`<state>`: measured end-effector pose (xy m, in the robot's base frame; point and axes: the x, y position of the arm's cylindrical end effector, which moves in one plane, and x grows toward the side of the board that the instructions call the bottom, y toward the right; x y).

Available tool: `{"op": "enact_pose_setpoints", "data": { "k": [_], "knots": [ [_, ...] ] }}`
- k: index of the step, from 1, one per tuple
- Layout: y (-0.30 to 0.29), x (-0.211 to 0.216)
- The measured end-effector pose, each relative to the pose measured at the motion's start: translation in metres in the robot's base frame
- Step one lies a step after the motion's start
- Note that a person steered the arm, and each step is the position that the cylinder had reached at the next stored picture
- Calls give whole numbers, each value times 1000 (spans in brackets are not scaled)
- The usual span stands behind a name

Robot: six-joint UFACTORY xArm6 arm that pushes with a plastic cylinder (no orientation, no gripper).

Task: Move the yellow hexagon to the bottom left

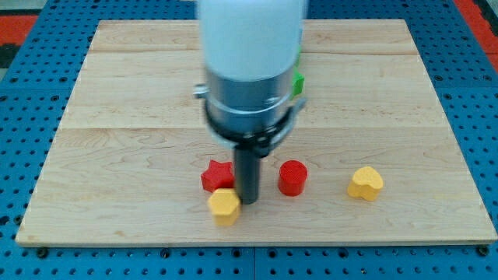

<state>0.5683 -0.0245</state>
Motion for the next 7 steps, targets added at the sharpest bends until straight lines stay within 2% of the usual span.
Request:
{"op": "enact_pose_setpoints", "data": {
  "k": [1,2,3,4,6,7],
  "knots": [
    [-28,27],
    [8,50],
    [-21,50],
    [-105,50],
    [-168,49],
    [-221,21]
  ]
}}
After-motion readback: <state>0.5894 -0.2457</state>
